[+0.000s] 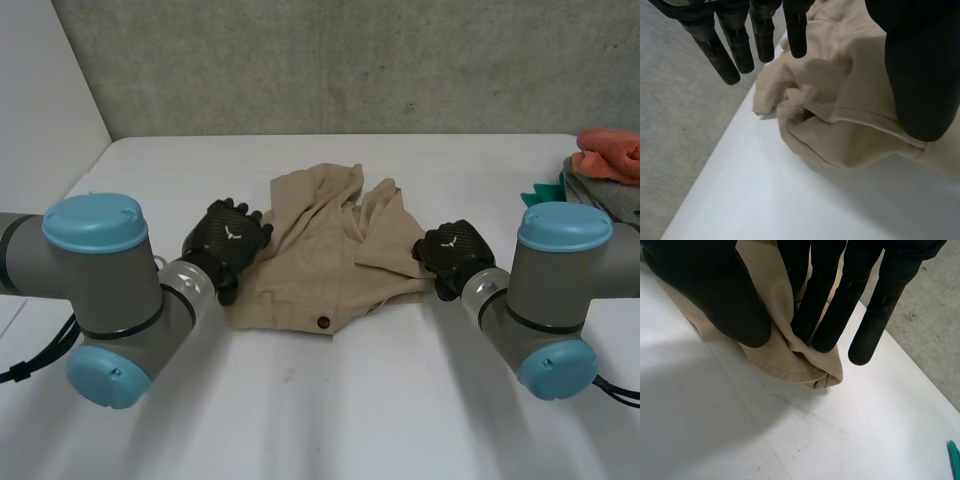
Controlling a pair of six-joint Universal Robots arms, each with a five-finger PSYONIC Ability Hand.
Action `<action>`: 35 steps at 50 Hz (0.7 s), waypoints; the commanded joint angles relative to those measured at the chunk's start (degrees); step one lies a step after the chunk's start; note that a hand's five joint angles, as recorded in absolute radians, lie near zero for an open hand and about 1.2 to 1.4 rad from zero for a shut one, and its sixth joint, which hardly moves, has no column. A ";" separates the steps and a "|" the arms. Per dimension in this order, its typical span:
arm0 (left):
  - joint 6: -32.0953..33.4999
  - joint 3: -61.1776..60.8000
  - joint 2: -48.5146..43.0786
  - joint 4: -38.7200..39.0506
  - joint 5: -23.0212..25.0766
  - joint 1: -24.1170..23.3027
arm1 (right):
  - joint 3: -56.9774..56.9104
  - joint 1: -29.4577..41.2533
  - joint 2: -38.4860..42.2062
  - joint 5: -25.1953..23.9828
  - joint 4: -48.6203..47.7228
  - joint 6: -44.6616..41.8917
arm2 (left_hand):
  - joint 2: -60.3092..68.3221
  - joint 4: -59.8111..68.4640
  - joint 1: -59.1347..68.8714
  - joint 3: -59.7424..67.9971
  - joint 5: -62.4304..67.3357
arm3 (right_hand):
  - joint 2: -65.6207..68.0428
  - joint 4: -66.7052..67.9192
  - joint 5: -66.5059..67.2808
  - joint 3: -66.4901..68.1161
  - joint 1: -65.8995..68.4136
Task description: Fold the laundry.
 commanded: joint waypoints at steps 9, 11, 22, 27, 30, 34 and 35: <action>-3.71 4.81 0.01 -10.63 1.18 -2.60 | 1.17 -0.23 -4.09 1.15 -1.73 3.37 | 62.04 62.35 61.90 62.11 62.85 | 12.07 11.32 13.80 11.85 15.51; -6.70 4.90 2.13 -10.45 0.83 -3.75 | -0.67 -0.49 -4.10 0.71 -3.75 3.28 | 62.04 62.35 61.90 62.11 62.85 | 12.07 11.32 13.80 11.85 15.51; -29.83 9.99 6.01 -11.85 -8.39 -17.01 | -23.87 -1.02 7.58 -11.75 -17.21 7.40 | 62.04 62.35 61.90 62.11 62.85 | 12.07 11.32 13.80 11.85 15.51; -32.56 14.12 1.36 -13.44 -12.62 -23.78 | -31.09 0.30 14.00 -17.65 -18.97 12.94 | 52.02 52.34 51.89 52.10 52.83 | 12.07 11.32 13.80 11.85 15.51; -33.79 17.37 -2.16 -15.19 -15.95 -26.95 | -32.68 0.56 16.11 -17.40 -18.27 14.18 | 14.21 14.52 14.07 14.28 15.02 | -12.88 -13.63 -11.15 -13.10 -9.44; -34.40 20.45 -3.31 -19.67 -20.35 -28.54 | -31.63 -0.23 15.59 -14.50 -15.11 13.83 | -7.96 -7.65 -8.10 -7.89 -7.15 | -57.93 -58.68 -56.20 -58.15 -54.49; -34.58 21.07 -2.61 -21.25 -21.57 -28.45 | -30.84 -0.84 14.02 -12.06 -13.36 13.65 | -7.96 -7.65 -8.10 -7.89 -7.15 | -57.93 -58.68 -56.20 -58.15 -54.49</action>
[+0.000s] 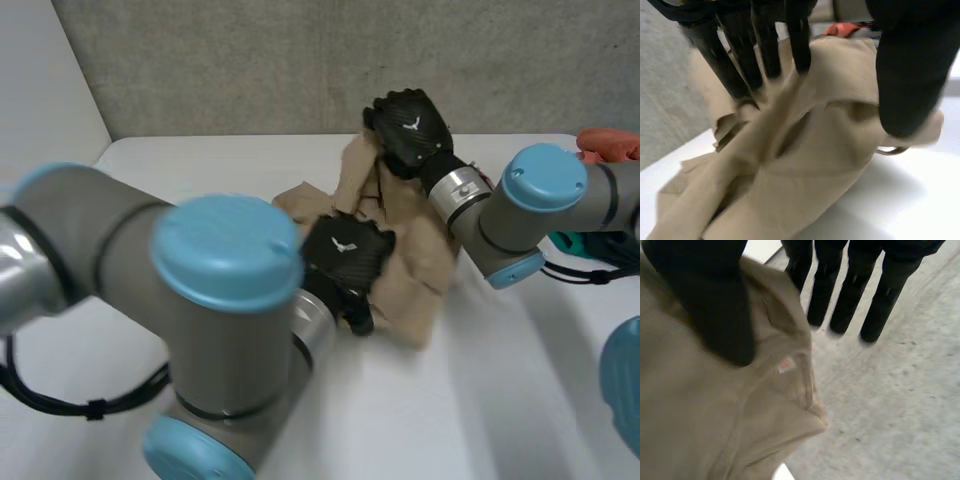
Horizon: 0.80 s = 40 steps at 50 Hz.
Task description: Fold the laundry.
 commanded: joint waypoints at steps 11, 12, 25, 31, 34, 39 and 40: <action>0.03 0.82 7.55 -6.86 -1.10 7.68 | 7.88 -3.40 -20.33 22.84 31.03 0.23 | -12.61 -12.28 -9.23 -12.93 -12.63 | -26.65 -27.78 -27.21 -27.63 -28.61; 0.82 0.55 7.99 -6.43 0.74 10.39 | 8.84 -3.40 -22.69 23.80 36.36 0.31 | -12.61 -12.28 -9.23 -12.93 -12.63 | -26.65 -27.78 -27.21 -27.63 -28.61; 18.31 4.41 -3.42 -5.98 13.41 25.26 | 24.31 -1.55 -32.99 24.69 58.04 18.31 | -12.61 -12.28 -9.23 -12.93 -12.63 | -26.65 -27.78 -27.21 -27.63 -28.61; 21.83 10.04 -11.86 -6.42 16.05 27.73 | 34.94 2.30 -33.35 23.55 54.36 29.22 | -12.61 -12.28 -9.23 -12.93 -12.63 | -26.65 -27.78 -27.21 -27.63 -28.61; 22.27 13.02 -15.90 -6.25 17.72 26.85 | 38.46 5.12 -31.86 25.21 47.78 31.86 | -12.61 -12.28 -9.23 -12.93 -12.63 | -26.65 -27.78 -27.21 -27.63 -28.61; 24.81 17.42 -20.57 -4.75 17.02 24.57 | 41.19 9.07 -28.52 31.01 35.38 33.27 | -12.61 -12.28 -9.23 -12.93 -12.63 | -26.65 -27.78 -27.21 -27.63 -28.61; 25.34 18.12 -21.27 -4.58 16.41 24.13 | 41.37 9.69 -27.99 32.15 33.80 33.10 | -12.61 -12.28 -9.23 -12.93 -12.63 | -26.65 -27.78 -27.21 -27.63 -28.61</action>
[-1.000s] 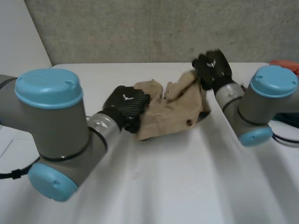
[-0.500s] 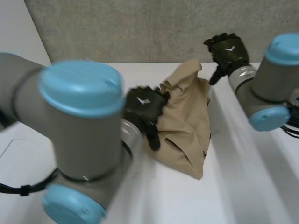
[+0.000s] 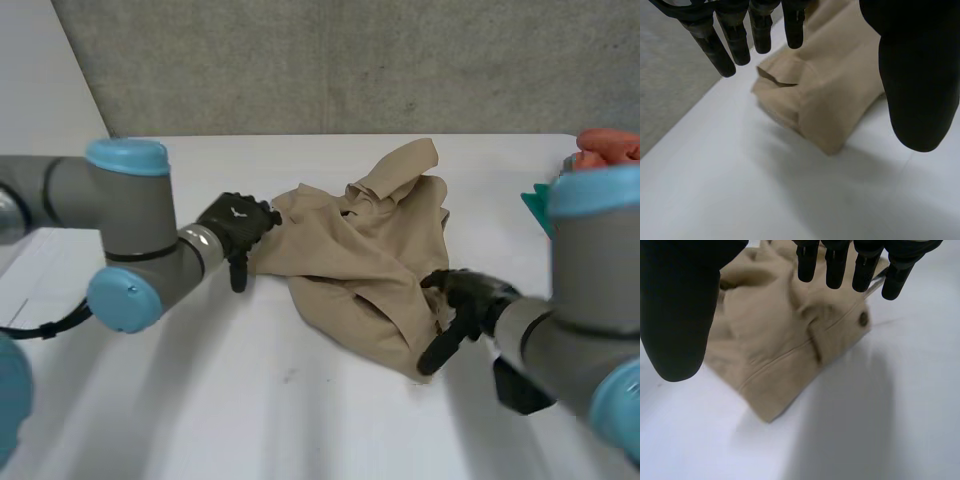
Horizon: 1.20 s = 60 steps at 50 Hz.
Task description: Fold the laundry.
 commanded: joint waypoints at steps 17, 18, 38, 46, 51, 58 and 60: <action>7.86 13.01 -6.05 2.99 -10.21 -6.54 | 0.95 5.96 7.66 17.91 -27.34 -6.87 | 68.26 68.45 68.89 67.82 67.31 | 67.86 67.86 67.54 67.98 66.54; 6.11 11.27 -2.47 3.26 -11.00 -6.27 | 0.34 4.13 4.61 17.39 -27.16 -9.14 | 68.26 68.45 68.89 67.82 67.31 | 67.86 67.86 67.54 67.98 66.54; -7.97 -9.58 36.15 -8.69 -7.93 -5.74 | -26.02 -3.71 -3.34 -8.98 -1.25 -40.62 | 68.26 68.45 68.89 67.82 67.31 | 67.86 67.86 67.54 67.98 66.54; -7.88 -9.06 24.74 -8.87 -8.55 -3.81 | -28.84 -3.36 5.27 -14.26 1.76 -44.23 | 68.26 68.45 68.89 67.82 67.31 | 67.86 67.86 67.54 67.98 66.54; -8.05 2.42 15.08 -2.65 -8.98 -2.32 | -35.49 -2.04 13.60 -10.06 -8.39 -41.87 | 68.26 68.45 68.89 67.82 67.31 | 67.86 67.86 67.54 67.98 66.54; -13.05 15.64 15.67 7.46 -13.54 -1.61 | -47.03 -2.65 16.44 -4.94 -34.43 -34.57 | 68.26 68.45 68.89 67.82 67.31 | 67.86 67.86 67.54 67.98 66.54; -16.04 16.61 18.65 12.12 -16.01 -2.05 | -48.17 -3.27 15.39 -4.85 -43.22 -30.53 | 68.26 68.45 68.89 67.82 67.31 | 67.86 67.86 67.54 67.98 66.54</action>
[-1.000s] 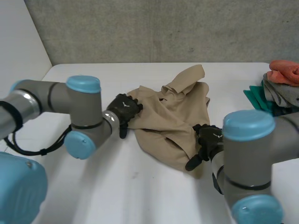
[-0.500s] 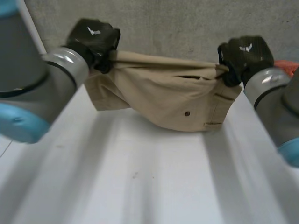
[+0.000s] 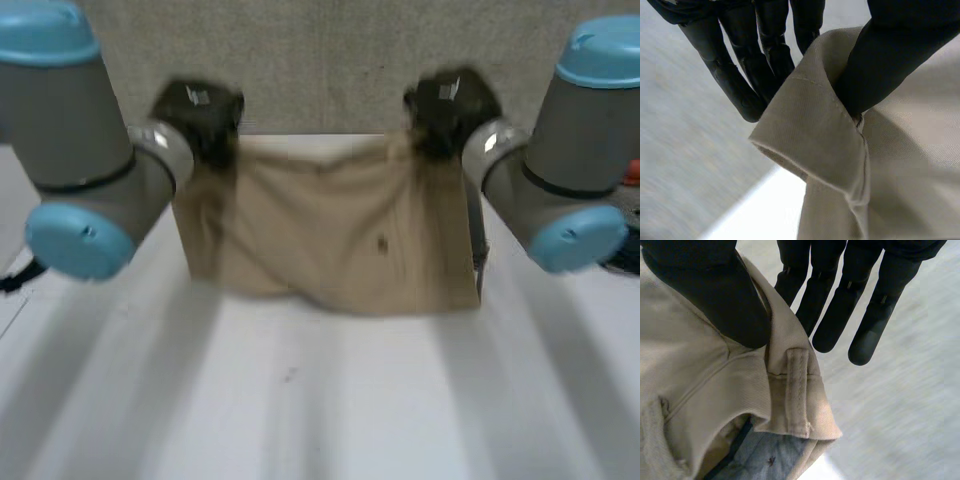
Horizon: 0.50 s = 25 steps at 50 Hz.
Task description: Fold the laundry.
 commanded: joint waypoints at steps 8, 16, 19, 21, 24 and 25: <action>-7.94 2.16 10.98 13.43 -7.47 -1.50 | -11.23 -3.11 0.42 -0.67 -25.86 14.50 | 11.39 11.37 13.41 11.83 13.46 | 12.47 11.24 13.51 11.79 17.82; -8.46 -14.07 11.69 7.01 -6.94 -3.42 | -3.79 -2.94 1.82 -10.42 -10.58 13.98 | 11.39 11.37 13.41 11.83 13.46 | 12.47 11.24 13.51 11.79 17.82; -8.11 -20.42 9.94 7.01 -7.03 -4.75 | 3.43 -3.20 2.70 -12.63 -6.69 12.40 | 11.39 11.37 13.41 11.83 13.46 | 12.47 11.24 13.51 11.79 17.82; -7.59 -23.84 7.14 7.01 -7.29 -5.54 | 9.12 -3.29 3.84 -13.68 -5.64 9.69 | 11.39 11.37 13.41 11.83 13.46 | 12.47 11.24 13.51 11.79 17.82; -6.71 -25.97 3.88 6.74 -7.82 -5.63 | 14.24 -3.64 5.25 -13.78 -5.63 5.38 | 11.39 11.37 13.41 11.83 13.46 | 12.47 11.24 13.51 11.79 17.82; -6.10 -26.93 2.04 6.48 -8.26 -5.54 | 16.70 -3.90 6.04 -13.60 -5.28 2.14 | 11.39 11.37 13.41 11.83 13.46 | 12.47 11.24 13.51 11.79 17.82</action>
